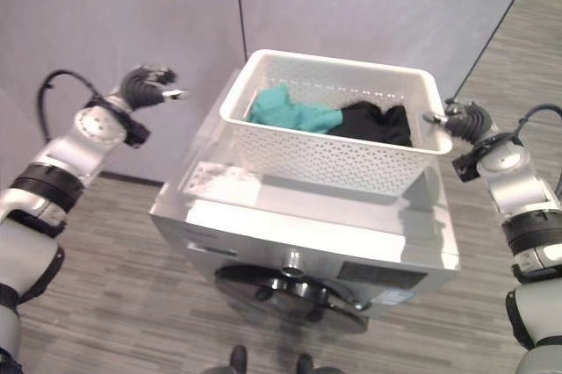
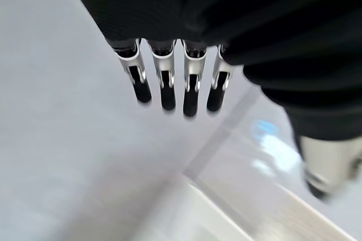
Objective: Grab the laundry basket,head to the washer,open it,put in the laundry and shut it.
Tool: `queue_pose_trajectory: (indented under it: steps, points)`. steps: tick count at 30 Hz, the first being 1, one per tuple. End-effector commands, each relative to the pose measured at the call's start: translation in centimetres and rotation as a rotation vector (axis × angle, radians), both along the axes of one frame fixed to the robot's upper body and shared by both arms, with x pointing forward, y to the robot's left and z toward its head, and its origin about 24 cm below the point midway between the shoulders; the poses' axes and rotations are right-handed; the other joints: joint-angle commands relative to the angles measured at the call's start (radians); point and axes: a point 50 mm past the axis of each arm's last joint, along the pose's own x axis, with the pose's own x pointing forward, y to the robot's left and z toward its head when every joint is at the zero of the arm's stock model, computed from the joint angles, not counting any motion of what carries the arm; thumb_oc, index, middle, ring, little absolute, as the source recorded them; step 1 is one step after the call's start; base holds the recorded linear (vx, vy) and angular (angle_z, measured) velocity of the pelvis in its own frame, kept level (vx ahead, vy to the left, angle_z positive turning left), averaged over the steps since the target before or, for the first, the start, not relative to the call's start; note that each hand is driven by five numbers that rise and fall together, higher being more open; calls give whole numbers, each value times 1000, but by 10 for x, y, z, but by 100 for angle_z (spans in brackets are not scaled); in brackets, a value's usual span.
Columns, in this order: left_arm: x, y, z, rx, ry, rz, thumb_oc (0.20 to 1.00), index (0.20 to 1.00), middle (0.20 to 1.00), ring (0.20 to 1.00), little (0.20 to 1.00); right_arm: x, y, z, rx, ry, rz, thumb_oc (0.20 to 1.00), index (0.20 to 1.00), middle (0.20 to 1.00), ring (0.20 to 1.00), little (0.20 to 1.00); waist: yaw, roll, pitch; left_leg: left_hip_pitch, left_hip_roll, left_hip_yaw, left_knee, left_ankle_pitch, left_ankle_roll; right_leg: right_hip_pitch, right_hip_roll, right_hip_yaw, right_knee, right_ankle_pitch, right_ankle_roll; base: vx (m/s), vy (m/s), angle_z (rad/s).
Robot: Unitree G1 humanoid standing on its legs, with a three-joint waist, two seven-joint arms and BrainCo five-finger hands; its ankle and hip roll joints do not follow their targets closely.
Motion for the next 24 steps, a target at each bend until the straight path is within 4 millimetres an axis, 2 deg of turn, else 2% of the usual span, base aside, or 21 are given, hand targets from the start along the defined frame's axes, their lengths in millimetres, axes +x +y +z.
queue_pose_trajectory:
  steps: [1, 4, 5, 7, 10, 13, 16, 17, 18, 19, 20, 22, 23, 24]
  points:
    - [3, 4, 14, 46, -24, 30, 1000, 1000, 1000, 1000, 1000, -2, -4, -4, -85, 94, 34, 1000, 1000, 1000, 1000, 1000, 40, 13, -76, 21, 82, 14, 17, -63, -6, -59, -102, 28, 90, -88, 121, 36, -17, 4]
    - [8, -7, 7, 21, -13, 20, 1000, 1000, 1000, 1000, 1000, 11, 15, -2, -75, 88, 97, 1000, 1000, 1000, 1000, 1000, 41, 7, -76, 27, 86, 12, 10, -62, -7, -57, -100, 25, 86, -89, 123, 11, -19, 1]
    - [11, -13, 3, -1, -18, 15, 1000, 1000, 1000, 1000, 1000, 23, 31, 4, -55, 57, 130, 1000, 1000, 1000, 1000, 1000, 45, 4, -75, 31, 88, 13, 5, -62, -8, -57, -99, 24, 82, -89, 124, 4, -20, -4]
    - [11, -16, 3, -10, -22, 11, 1000, 1000, 1000, 1000, 1000, 28, 38, 9, -44, 36, 144, 1000, 1000, 1000, 1000, 1000, 46, 5, -74, 32, 88, 13, 3, -62, -8, -58, -98, 23, 81, -88, 125, 0, -17, -6]
    - [11, -23, 7, -56, -83, -7, 1000, 1000, 1000, 1000, 1000, 38, 48, 27, 36, -73, 129, 1000, 1000, 1000, 1000, 1000, 54, 7, -72, 36, 89, 18, -3, -62, -10, -56, -98, 19, 70, -85, 126, -8, -17, -4]
    - [6, -30, 17, -146, -186, -48, 1000, 1000, 1000, 1000, 1000, 36, 37, 46, 121, -193, 64, 1000, 1000, 1000, 1000, 1000, 66, 7, -76, 29, 88, 19, -5, -57, -12, -57, -101, 13, 58, -75, 127, -29, -29, 0]
    - [-4, -27, 16, -219, -258, -74, 1000, 1000, 1000, 1000, 1000, 24, 13, 57, 193, -292, -9, 1000, 1000, 1000, 1000, 1000, 75, 7, -74, 31, 87, 18, -5, -61, -13, -50, -103, 10, 51, -75, 127, 5, -31, 5]
    - [-10, -24, 16, -230, -286, -79, 1000, 1000, 1000, 1000, 1000, 18, 6, 57, 200, -313, -22, 1000, 1000, 1000, 1000, 1000, 76, 7, -76, 32, 87, 16, -4, -62, -12, -48, -104, 9, 49, -75, 126, 1, -34, 0]
    - [-21, -12, 8, -255, -310, -64, 1000, 1000, 1000, 1000, 1000, 3, -8, 52, 232, -351, -37, 1000, 1000, 1000, 1000, 1000, 75, 7, -76, 28, 86, 13, -3, -63, -12, -46, -104, 8, 45, -73, 125, 14, -31, 1]
    - [-21, -13, 7, -254, -307, -64, 1000, 1000, 1000, 1000, 1000, 3, -9, 51, 233, -348, -38, 1000, 1000, 1000, 1000, 1000, 76, 7, -78, 31, 86, 13, -4, -66, -13, -43, -103, 7, 44, -76, 125, -1, -42, 3]
    - [-37, -2, 4, -243, -355, -58, 1000, 1000, 1000, 1000, 1000, -14, -24, 45, 262, -383, -65, 1000, 1000, 1000, 1000, 1000, 76, 7, -77, 30, 86, 12, -3, -65, -14, -42, -104, 5, 40, -73, 126, 0, 0, 0]
    - [-44, 3, 1, -234, -367, -53, 1000, 1000, 1000, 1000, 1000, -21, -29, 42, 288, -408, -68, 1000, 1000, 1000, 1000, 1000, 76, 6, -78, 31, 87, 11, -4, -67, -14, -40, -103, 5, 39, -74, 125, -3, -15, 0]
    - [-59, 21, -7, -239, -388, -7, 1000, 1000, 1000, 1000, 1000, -38, -43, 37, 328, -455, -100, 1000, 1000, 1000, 1000, 1000, 76, 5, -83, 32, 87, 10, -6, -69, -15, -37, -105, 3, 34, -74, 126, 0, 0, 0]
    - [-60, 21, -8, -238, -386, -8, 1000, 1000, 1000, 1000, 1000, -38, -43, 36, 328, -452, -101, 1000, 1000, 1000, 1000, 1000, 76, 5, -84, 36, 87, 10, -8, -72, -16, -33, -104, 2, 33, -78, 126, 29, -33, 2]
